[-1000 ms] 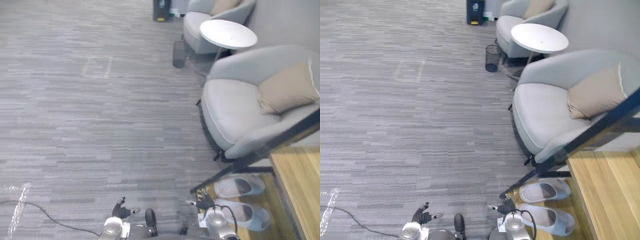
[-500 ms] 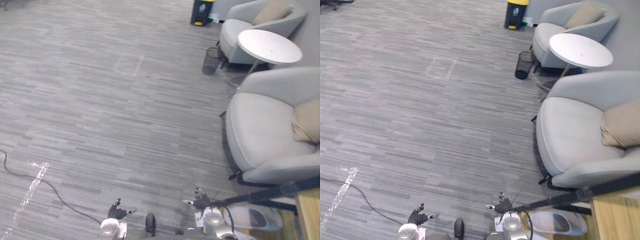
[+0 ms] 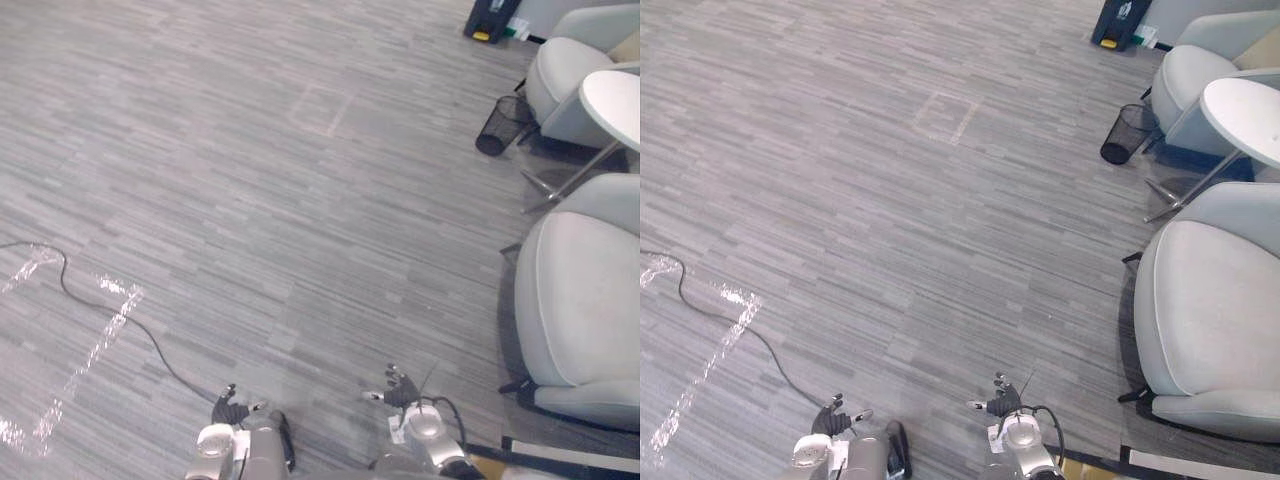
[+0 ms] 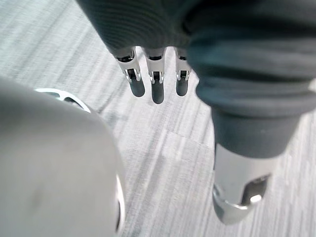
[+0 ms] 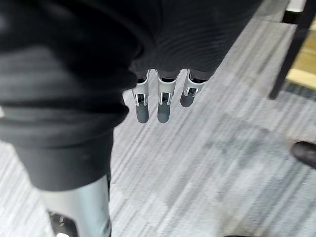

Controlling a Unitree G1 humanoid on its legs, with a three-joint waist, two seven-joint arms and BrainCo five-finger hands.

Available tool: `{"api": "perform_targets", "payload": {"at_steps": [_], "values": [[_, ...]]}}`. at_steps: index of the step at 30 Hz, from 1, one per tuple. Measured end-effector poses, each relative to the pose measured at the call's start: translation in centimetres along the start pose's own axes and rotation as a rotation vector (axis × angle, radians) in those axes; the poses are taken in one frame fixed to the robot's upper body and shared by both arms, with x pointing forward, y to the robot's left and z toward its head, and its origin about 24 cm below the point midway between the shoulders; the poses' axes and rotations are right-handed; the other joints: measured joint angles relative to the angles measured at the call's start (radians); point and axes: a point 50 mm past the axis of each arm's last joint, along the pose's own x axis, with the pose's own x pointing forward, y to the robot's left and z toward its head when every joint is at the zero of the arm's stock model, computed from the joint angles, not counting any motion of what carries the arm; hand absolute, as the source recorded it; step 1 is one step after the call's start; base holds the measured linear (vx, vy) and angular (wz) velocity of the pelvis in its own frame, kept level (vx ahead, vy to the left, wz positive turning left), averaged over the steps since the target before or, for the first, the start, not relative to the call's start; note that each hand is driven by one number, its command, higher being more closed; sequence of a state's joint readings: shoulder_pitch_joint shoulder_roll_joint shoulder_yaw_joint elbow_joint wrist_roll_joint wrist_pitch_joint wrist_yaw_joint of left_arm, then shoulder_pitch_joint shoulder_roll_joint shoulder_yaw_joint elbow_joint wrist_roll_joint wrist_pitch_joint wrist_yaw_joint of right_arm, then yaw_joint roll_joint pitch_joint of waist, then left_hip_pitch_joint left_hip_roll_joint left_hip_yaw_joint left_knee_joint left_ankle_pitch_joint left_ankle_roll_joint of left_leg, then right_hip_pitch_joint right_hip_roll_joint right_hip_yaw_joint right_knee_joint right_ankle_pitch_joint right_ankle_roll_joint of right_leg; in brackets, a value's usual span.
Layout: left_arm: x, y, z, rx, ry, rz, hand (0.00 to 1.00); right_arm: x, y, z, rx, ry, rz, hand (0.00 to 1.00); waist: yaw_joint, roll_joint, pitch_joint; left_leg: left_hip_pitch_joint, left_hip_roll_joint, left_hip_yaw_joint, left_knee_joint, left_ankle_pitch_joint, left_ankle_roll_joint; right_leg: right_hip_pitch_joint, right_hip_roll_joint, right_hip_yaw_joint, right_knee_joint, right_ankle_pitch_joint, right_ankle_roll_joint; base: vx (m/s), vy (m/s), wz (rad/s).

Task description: Organize the slippers on the shoe rack

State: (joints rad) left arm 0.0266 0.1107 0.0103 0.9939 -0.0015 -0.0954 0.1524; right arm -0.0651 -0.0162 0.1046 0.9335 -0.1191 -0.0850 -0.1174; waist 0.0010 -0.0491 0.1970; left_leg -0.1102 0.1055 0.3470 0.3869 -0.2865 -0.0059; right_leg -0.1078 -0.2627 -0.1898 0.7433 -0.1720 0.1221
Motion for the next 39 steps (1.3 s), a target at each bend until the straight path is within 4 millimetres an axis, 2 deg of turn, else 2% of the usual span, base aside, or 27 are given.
{"api": "perform_targets", "payload": {"at_steps": [1,3,6,7,8,10,11,13,14,15,16,17,18,19,20,22,25,26,27,28,30,32,33,34,36,38,39], "values": [[-0.1,0.1,-0.3,0.005,0.011,0.003,0.00,-0.1,0.3,-0.2,-0.011,0.009,0.013,0.00,-0.004,-0.005,-0.002,0.060,-0.013,0.000,-0.038,-0.001,0.001,-0.068,0.010,0.008,0.137,-0.019,-0.006,0.26,0.095,-0.03],[-0.2,0.1,-0.6,0.005,0.025,0.003,0.00,-0.1,0.3,-0.4,-0.014,0.013,0.015,0.00,-0.019,0.004,0.002,0.140,-0.013,0.000,-0.098,-0.001,0.000,-0.111,0.049,-0.024,0.151,-0.070,-0.046,0.38,0.093,0.12],[-0.1,-0.1,-0.3,0.001,0.017,-0.002,0.00,-0.1,0.0,-0.3,-0.019,0.009,0.008,0.00,-0.032,0.023,0.011,0.210,-0.002,-0.002,-0.177,0.004,-0.008,-0.200,0.113,-0.121,-0.085,-0.089,-0.086,0.37,-0.003,0.19],[0.1,-0.4,0.3,-0.002,0.004,-0.009,0.00,0.1,-0.4,0.1,-0.025,-0.005,0.000,0.00,-0.041,0.039,0.021,0.234,0.009,-0.008,-0.213,0.011,-0.021,-0.232,0.148,-0.134,-0.289,-0.036,-0.095,0.32,-0.053,0.29],[0.1,-0.5,0.3,-0.002,0.002,-0.011,0.00,0.1,-0.5,0.2,-0.027,-0.007,-0.002,0.00,-0.045,0.040,0.022,0.238,0.010,-0.010,-0.222,0.013,-0.024,-0.236,0.155,-0.133,-0.337,-0.016,-0.093,0.44,-0.109,0.35],[0.1,-0.5,0.4,0.008,0.000,-0.014,0.00,-0.1,-0.8,-0.4,-0.030,0.010,-0.010,0.00,-0.060,0.015,0.017,0.323,-0.009,-0.039,-0.285,0.007,-0.072,-0.230,0.173,-0.078,-0.627,0.222,-0.092,0.53,-0.182,0.37],[0.1,-0.5,0.3,0.009,0.003,-0.014,0.00,0.0,-0.8,-0.4,-0.031,0.010,-0.011,0.00,-0.062,0.018,0.019,0.332,-0.006,-0.044,-0.286,0.000,-0.083,-0.222,0.176,-0.066,-0.620,0.261,-0.105,0.63,-0.229,0.20],[-0.1,-1.7,0.0,0.007,0.017,-0.042,0.00,0.1,-2.0,-0.3,-0.021,0.013,-0.044,0.00,-0.061,0.076,0.018,0.346,0.057,-0.088,-0.195,0.001,-0.097,-0.240,0.214,-0.059,-0.446,0.171,-0.155,0.59,-0.213,0.03],[-0.1,-1.9,0.0,0.005,0.018,-0.046,0.00,0.1,-2.1,-0.3,-0.015,0.014,-0.048,0.00,-0.061,0.079,0.017,0.336,0.064,-0.101,-0.159,0.004,-0.103,-0.240,0.214,-0.065,-0.427,0.154,-0.157,0.56,-0.215,0.00],[-0.2,-2.2,-0.1,-0.001,0.022,-0.054,0.00,0.1,-2.2,-0.3,-0.010,0.016,-0.053,0.00,-0.063,0.084,0.018,0.279,0.096,-0.140,0.018,0.028,-0.144,-0.216,0.220,-0.076,-0.392,0.100,-0.170,0.56,-0.188,0.06],[-0.3,-2.5,-0.3,-0.012,0.031,-0.064,0.00,0.1,-2.1,-0.8,-0.014,0.040,-0.048,0.00,-0.063,0.089,0.021,0.200,0.135,-0.180,0.245,0.127,-0.199,-0.147,0.238,-0.081,-0.409,0.073,-0.178,0.67,-0.207,0.05],[-0.3,-2.6,-0.4,-0.012,0.034,-0.066,0.00,0.1,-2.1,-1.0,-0.017,0.050,-0.045,0.00,-0.060,0.088,0.022,0.176,0.149,-0.189,0.319,0.151,-0.215,-0.122,0.241,-0.079,-0.424,0.066,-0.183,0.53,-0.120,0.01],[-0.2,-2.4,0.0,-0.020,0.017,-0.066,0.00,-0.1,-2.2,-1.7,-0.022,0.075,-0.048,0.00,-0.053,0.086,0.026,0.095,0.200,-0.173,0.534,0.133,-0.208,-0.024,0.258,-0.079,-0.476,0.047,-0.191,0.41,-0.066,-0.05],[-0.2,-2.3,0.1,-0.022,0.016,-0.064,0.00,-0.2,-2.1,-1.8,-0.021,0.081,-0.048,0.00,-0.051,0.084,0.026,0.077,0.212,-0.159,0.571,0.122,-0.200,-0.002,0.260,-0.078,-0.491,0.045,-0.191,0.59,-0.066,-0.05],[-0.1,-2.0,0.3,-0.044,0.007,-0.048,0.00,-0.2,-2.1,-2.0,-0.015,0.088,-0.051,0.00,-0.048,0.072,0.027,-0.002,0.240,-0.084,0.631,0.076,-0.138,0.098,0.261,-0.069,-0.568,0.029,-0.188,0.38,-0.028,-0.03],[0.0,-1.8,0.7,-0.052,-0.008,-0.042,0.00,-0.4,-2.2,-2.4,0.003,0.102,-0.059,0.00,-0.038,0.071,0.027,-0.094,0.236,-0.031,0.568,0.027,-0.107,0.154,0.254,-0.064,-0.617,0.033,-0.173,0.49,0.032,-0.08],[0.1,-1.4,1.9,-0.050,-0.076,-0.032,0.00,-0.3,-2.3,-2.5,0.034,0.115,-0.071,0.00,-0.012,0.053,0.038,-0.203,0.155,-0.033,0.301,0.018,-0.094,0.213,0.210,-0.063,-0.656,0.017,-0.138,0.42,0.133,-0.06],[0.1,-1.2,2.2,-0.044,-0.097,-0.029,0.00,-0.3,-2.4,-2.5,0.050,0.116,-0.082,0.00,-0.001,0.041,0.043,-0.215,0.100,-0.056,0.107,0.070,-0.086,0.238,0.183,-0.070,-0.666,0.002,-0.111,0.35,0.189,0.06],[0.0,-1.2,2.0,-0.040,-0.095,-0.029,0.00,-0.3,-2.7,-2.6,0.055,0.119,-0.097,0.00,0.005,0.042,0.041,-0.213,0.055,-0.097,-0.104,0.196,-0.083,0.269,0.172,-0.074,-0.684,-0.014,-0.085,0.55,0.279,0.09],[0.0,-0.4,1.7,-0.036,-0.085,-0.009,0.00,-0.3,-2.0,-2.6,0.053,0.121,-0.084,0.00,0.021,0.012,0.032,-0.194,0.008,-0.110,-0.124,0.289,-0.040,0.318,0.143,-0.054,-0.713,-0.021,-0.062,0.51,0.240,0.07],[0.1,0.2,1.9,-0.028,-0.095,0.000,0.00,-0.3,-1.4,-2.3,0.061,0.110,-0.070,0.00,0.014,-0.010,0.028,-0.208,-0.011,-0.122,-0.085,0.257,-0.012,0.314,0.128,-0.064,-0.691,0.009,-0.052,0.54,0.215,0.30],[0.2,0.2,1.9,-0.028,-0.096,0.003,0.00,-0.3,-1.3,-2.3,0.065,0.108,-0.068,0.00,0.018,-0.014,0.029,-0.199,-0.010,-0.133,-0.016,0.170,-0.001,0.259,0.103,-0.049,-0.502,0.001,-0.024,0.53,0.244,0.21],[0.1,0.3,1.5,-0.019,-0.080,0.001,0.00,-0.3,-1.0,-2.4,0.072,0.111,-0.060,0.00,0.018,-0.031,0.023,-0.149,-0.022,-0.123,-0.007,0.113,0.002,0.175,0.057,-0.008,-0.248,0.016,0.044,0.57,0.239,-0.10],[0.1,0.7,1.2,0.001,-0.070,0.007,0.00,-0.4,-0.5,-2.4,0.079,0.114,-0.047,0.00,0.017,-0.040,0.022,-0.091,-0.036,-0.112,-0.014,0.069,0.010,0.078,0.024,0.046,-0.007,0.076,0.150,0.48,0.187,-0.11],[0.1,1.0,0.9,0.028,-0.060,0.009,0.00,-0.3,-0.3,-2.2,0.076,0.109,-0.035,0.00,0.014,-0.043,0.022,-0.017,-0.037,-0.112,-0.037,0.038,0.018,-0.002,0.022,0.053,0.178,0.069,0.135,0.50,0.091,-0.10],[-0.2,1.4,-0.2,0.046,-0.032,0.013,0.00,-0.4,-0.7,-2.2,0.072,0.100,-0.039,0.00,-0.003,-0.031,0.026,0.144,-0.027,-0.108,-0.146,0.027,0.005,-0.114,0.043,-0.048,0.262,-0.030,-0.027,0.70,0.068,0.03],[-0.3,1.3,-0.4,0.044,-0.025,0.011,0.00,-0.2,-1.0,-2.0,0.066,0.091,-0.045,0.00,-0.008,-0.022,0.029,0.180,-0.017,-0.108,-0.173,0.020,-0.001,-0.150,0.053,-0.091,0.220,-0.060,-0.062,0.58,-0.004,0.11]]}}
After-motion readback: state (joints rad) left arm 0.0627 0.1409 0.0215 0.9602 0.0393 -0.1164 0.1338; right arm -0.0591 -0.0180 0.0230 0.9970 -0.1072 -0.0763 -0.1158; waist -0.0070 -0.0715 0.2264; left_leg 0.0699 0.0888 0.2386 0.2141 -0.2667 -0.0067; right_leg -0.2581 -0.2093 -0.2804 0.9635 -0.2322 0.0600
